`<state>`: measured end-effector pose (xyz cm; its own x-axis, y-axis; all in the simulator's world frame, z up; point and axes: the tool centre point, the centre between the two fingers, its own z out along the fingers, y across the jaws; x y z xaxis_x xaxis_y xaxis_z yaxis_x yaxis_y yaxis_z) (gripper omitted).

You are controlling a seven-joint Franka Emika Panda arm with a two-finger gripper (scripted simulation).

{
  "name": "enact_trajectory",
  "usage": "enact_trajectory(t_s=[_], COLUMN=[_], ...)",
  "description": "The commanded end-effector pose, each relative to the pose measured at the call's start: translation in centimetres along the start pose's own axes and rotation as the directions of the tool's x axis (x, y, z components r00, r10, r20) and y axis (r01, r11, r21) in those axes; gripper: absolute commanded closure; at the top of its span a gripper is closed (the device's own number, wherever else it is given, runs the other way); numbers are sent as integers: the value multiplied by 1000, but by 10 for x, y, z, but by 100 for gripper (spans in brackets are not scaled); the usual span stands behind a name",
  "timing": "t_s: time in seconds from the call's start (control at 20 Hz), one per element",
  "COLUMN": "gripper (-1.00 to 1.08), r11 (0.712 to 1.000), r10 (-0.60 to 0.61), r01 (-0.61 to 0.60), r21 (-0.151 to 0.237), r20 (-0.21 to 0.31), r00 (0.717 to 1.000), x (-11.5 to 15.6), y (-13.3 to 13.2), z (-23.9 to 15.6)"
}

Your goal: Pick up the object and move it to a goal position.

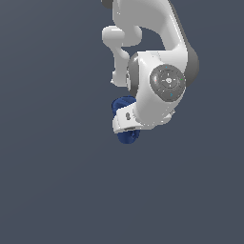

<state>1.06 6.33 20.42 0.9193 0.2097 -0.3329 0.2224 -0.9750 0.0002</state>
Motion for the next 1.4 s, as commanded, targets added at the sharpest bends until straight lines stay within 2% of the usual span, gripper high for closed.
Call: enact_trajectory(t_s=[0.0,0.35,0.6,0.95,1.35], gripper=[108,108,108,108,108], r11=[1000,1000,1000,1000,1000], r10=[0,0,0,0,0], r01=[0,0,0,0,0], r21=[-1,-1,-1,0,1], r20=[-2,-2,-2,-2,1], r00=[1000,1000,1000,1000,1000], x=[6,23,32,39,40], y=[17,58,77,90,93], z=[-7,-21,-28,-33,-33])
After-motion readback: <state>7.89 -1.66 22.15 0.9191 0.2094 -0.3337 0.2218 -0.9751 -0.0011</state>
